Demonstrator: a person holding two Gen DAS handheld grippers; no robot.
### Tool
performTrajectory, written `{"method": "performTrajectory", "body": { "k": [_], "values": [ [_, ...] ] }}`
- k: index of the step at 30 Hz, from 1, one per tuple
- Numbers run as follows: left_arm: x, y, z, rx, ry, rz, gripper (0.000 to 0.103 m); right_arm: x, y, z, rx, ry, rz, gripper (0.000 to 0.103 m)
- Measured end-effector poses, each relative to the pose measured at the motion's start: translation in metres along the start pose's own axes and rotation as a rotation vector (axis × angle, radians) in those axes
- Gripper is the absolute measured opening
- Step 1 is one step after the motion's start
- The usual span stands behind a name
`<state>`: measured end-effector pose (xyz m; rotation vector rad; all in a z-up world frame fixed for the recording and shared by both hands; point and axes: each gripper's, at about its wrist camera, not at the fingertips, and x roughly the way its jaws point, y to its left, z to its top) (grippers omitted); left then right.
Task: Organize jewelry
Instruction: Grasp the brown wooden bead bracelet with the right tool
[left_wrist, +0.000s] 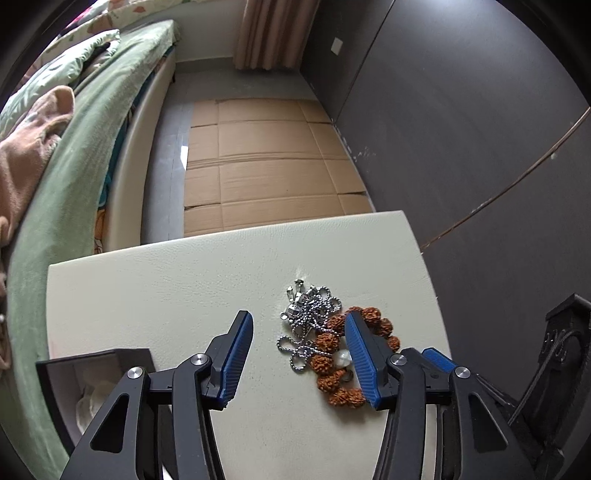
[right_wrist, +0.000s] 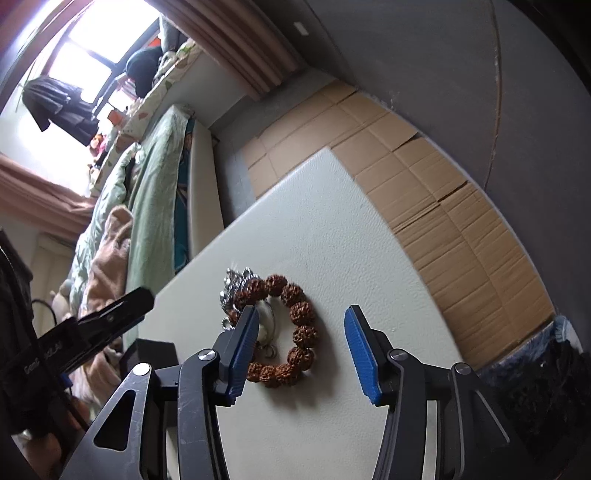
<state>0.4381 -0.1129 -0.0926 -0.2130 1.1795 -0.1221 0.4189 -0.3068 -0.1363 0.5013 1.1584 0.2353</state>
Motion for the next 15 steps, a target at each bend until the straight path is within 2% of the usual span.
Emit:
{"method": "performTrajectory", "body": {
  "k": [7,11,13,14,15],
  "values": [
    [0.014,0.010,-0.004,-0.025,0.014,0.010,0.052,0.020,0.018,-0.008,-0.113,0.063,-0.129,0.050],
    [0.013,0.010,-0.006,-0.025,0.002,0.021,0.051,0.021,0.020,-0.013,-0.158,0.051,-0.159,0.050],
    [0.013,0.010,-0.008,-0.035,0.003,0.009,0.051,0.020,0.021,-0.015,-0.189,0.033,-0.193,0.038],
    [0.013,0.010,-0.010,-0.039,0.001,0.005,0.051,0.021,0.020,-0.016,-0.196,0.038,-0.170,0.022],
    [0.012,0.010,-0.011,-0.040,-0.002,0.004,0.051,0.021,0.018,-0.017,-0.189,0.048,-0.146,0.022]
  ]
}}
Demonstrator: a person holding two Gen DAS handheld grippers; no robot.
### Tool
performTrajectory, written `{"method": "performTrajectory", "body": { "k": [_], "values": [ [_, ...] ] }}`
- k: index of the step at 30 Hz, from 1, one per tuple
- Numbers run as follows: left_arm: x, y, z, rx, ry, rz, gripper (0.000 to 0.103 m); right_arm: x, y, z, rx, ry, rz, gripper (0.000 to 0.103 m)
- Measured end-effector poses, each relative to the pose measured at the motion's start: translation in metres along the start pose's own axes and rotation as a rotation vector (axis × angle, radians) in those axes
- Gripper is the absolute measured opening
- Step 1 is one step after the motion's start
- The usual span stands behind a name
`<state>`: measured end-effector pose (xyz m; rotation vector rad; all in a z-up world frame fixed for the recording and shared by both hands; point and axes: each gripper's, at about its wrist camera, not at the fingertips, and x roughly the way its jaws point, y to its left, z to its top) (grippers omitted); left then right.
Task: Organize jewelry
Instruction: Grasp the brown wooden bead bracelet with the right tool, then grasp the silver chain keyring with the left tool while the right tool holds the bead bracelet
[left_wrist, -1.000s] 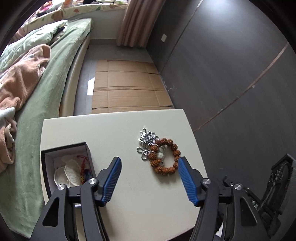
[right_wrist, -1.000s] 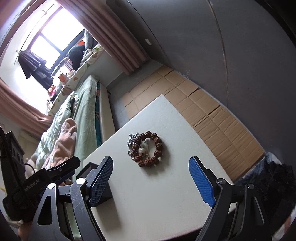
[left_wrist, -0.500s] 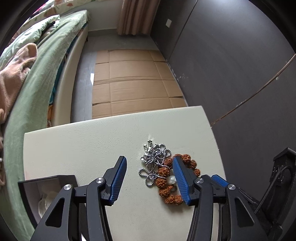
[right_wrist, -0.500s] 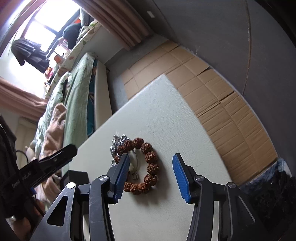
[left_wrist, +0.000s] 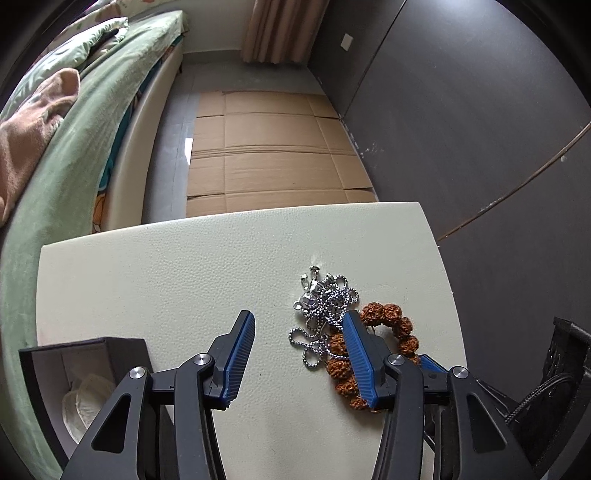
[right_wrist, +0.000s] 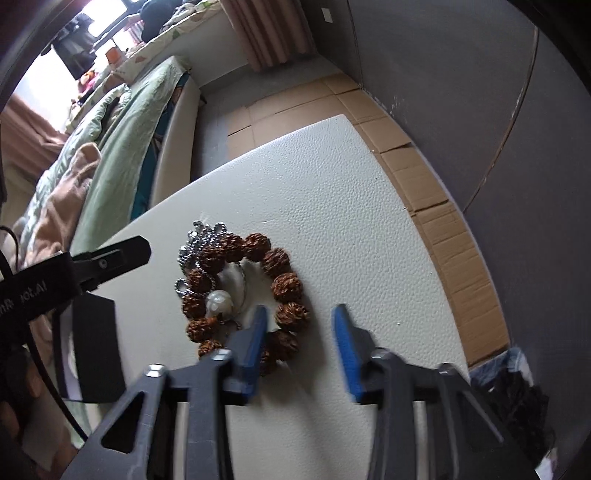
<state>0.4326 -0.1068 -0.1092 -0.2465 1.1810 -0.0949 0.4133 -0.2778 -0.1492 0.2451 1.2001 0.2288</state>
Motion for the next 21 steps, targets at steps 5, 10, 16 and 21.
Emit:
{"method": "performTrajectory", "body": {
  "k": [5,10,16,21],
  "values": [
    [-0.001,-0.006,-0.002,0.021,-0.012,-0.009,0.051,-0.017,-0.011,-0.007,0.030,-0.048,0.040,0.020],
    [0.005,-0.011,-0.002,0.039,-0.008,-0.005,0.051,-0.047,-0.017,-0.009,0.057,-0.131,0.084,0.020],
    [0.019,-0.013,-0.001,0.047,0.027,-0.006,0.051,-0.074,-0.032,-0.007,0.104,-0.210,0.132,0.020],
    [0.019,-0.016,-0.002,0.043,0.023,-0.028,0.051,-0.078,-0.035,-0.003,0.131,-0.220,0.193,0.020]
  ]
}}
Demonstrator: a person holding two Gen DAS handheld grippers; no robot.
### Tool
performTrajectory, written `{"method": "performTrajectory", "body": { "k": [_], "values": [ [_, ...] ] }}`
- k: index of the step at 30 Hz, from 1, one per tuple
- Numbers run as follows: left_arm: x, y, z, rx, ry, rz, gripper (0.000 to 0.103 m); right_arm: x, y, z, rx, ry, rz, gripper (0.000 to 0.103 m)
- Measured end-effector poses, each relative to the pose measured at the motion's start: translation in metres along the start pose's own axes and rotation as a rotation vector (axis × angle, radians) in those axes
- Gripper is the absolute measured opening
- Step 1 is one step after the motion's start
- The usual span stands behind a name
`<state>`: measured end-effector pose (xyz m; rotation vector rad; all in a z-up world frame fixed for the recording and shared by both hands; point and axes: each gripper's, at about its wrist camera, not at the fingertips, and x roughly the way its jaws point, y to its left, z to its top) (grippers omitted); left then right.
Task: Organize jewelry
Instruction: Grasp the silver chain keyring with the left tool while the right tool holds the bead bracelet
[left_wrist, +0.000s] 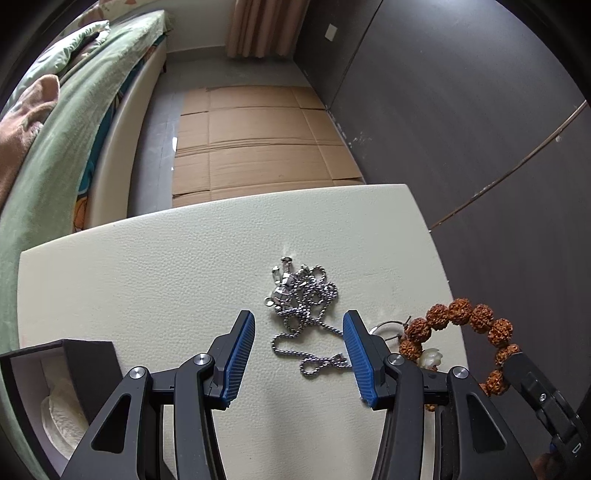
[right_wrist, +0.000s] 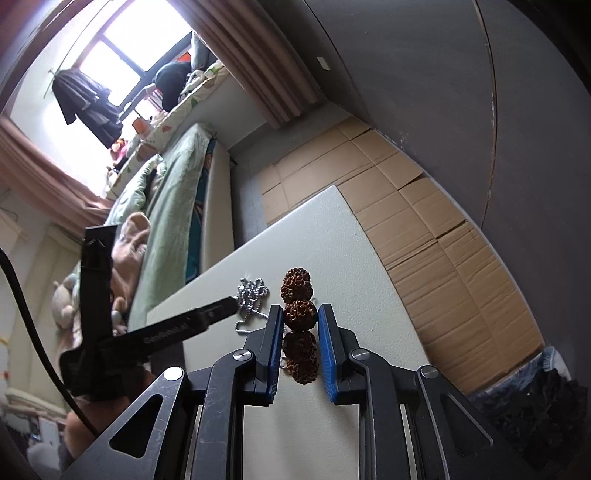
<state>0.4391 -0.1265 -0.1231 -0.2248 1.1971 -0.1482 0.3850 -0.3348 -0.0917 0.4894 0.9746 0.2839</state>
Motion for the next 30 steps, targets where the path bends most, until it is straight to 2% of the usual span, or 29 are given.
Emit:
{"method": "performTrajectory", "body": {
  "k": [8,11,14,18,19,20,22,25,30],
  "values": [
    [0.006,-0.006,0.000,0.006,0.002,-0.016,0.052,-0.015,0.001,0.000,0.032,-0.035,0.136,0.020],
    [0.015,-0.009,0.000,0.024,0.012,0.015,0.052,-0.019,0.003,0.000,0.032,-0.054,0.155,0.020],
    [0.026,-0.012,0.001,0.046,-0.018,0.089,0.052,-0.019,0.005,0.000,0.036,-0.061,0.154,0.020],
    [0.032,-0.022,-0.002,0.105,-0.044,0.132,0.051,-0.018,0.001,0.001,0.054,-0.059,0.142,0.020],
    [0.032,-0.023,-0.003,0.113,-0.046,0.147,0.044,-0.018,-0.001,0.000,0.057,-0.060,0.139,0.020],
    [0.031,-0.023,-0.004,0.114,-0.055,0.167,0.027,-0.019,-0.001,0.001,0.062,-0.060,0.136,0.020],
    [0.029,-0.018,-0.004,0.095,-0.044,0.143,0.010,-0.020,-0.002,0.000,0.069,-0.062,0.129,0.020],
    [0.025,-0.011,-0.005,0.087,-0.017,0.098,0.010,-0.020,-0.004,-0.001,0.081,-0.057,0.111,0.020],
    [0.001,-0.008,-0.011,0.063,-0.046,0.046,0.009,-0.018,-0.006,0.000,0.101,-0.048,0.093,0.020]
  ]
}}
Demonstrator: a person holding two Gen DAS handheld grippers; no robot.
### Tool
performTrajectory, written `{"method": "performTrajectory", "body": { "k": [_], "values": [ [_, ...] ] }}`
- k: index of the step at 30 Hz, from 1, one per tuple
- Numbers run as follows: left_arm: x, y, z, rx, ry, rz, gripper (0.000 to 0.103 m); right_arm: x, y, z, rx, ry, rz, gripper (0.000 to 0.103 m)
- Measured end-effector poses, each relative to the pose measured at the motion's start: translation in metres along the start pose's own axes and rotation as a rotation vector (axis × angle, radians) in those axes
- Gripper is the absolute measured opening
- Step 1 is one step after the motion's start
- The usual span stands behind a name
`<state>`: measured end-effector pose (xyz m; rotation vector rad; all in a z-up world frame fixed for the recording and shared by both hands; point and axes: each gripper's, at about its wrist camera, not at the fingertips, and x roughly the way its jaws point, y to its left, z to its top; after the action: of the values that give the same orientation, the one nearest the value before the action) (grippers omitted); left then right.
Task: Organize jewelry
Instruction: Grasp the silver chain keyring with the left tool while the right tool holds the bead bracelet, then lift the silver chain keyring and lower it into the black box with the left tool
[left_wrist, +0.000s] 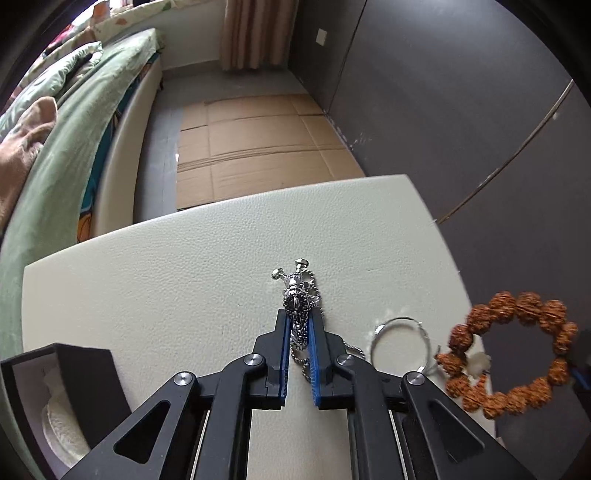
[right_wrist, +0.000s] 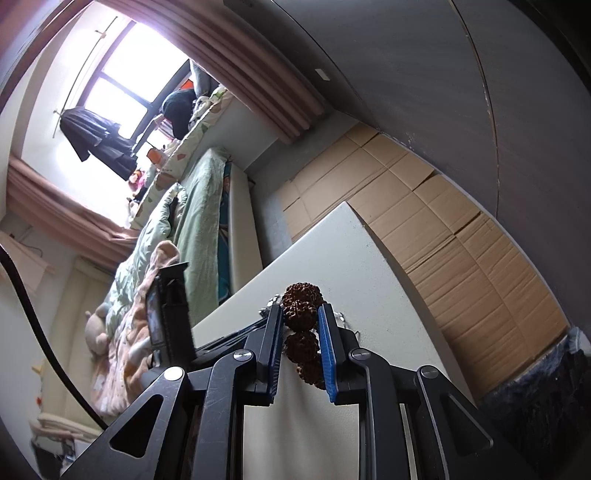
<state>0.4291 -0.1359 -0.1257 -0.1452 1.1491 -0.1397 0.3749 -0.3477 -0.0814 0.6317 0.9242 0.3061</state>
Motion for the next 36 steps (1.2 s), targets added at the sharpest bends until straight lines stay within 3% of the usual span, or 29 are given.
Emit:
{"method": "performTrajectory", "body": {
  "k": [4,9,18,26,36],
  "values": [
    [-0.028,0.001,-0.001,-0.014,-0.043,-0.040,0.009,-0.002,0.003,0.000,0.005,-0.004,-0.002,0.020],
    [-0.087,0.000,0.002,-0.010,-0.152,-0.089,0.008,0.000,0.009,-0.001,-0.003,0.000,-0.004,0.020],
    [-0.177,0.002,0.003,0.069,-0.308,-0.009,0.005,0.004,0.031,-0.006,-0.013,0.004,0.059,0.020],
    [-0.234,0.017,-0.001,0.080,-0.403,0.045,0.005,-0.007,0.071,-0.018,-0.094,-0.040,0.182,0.020],
    [-0.300,0.036,0.003,0.083,-0.512,0.095,0.005,0.014,0.091,-0.028,-0.098,-0.015,0.208,0.020]
  ]
}}
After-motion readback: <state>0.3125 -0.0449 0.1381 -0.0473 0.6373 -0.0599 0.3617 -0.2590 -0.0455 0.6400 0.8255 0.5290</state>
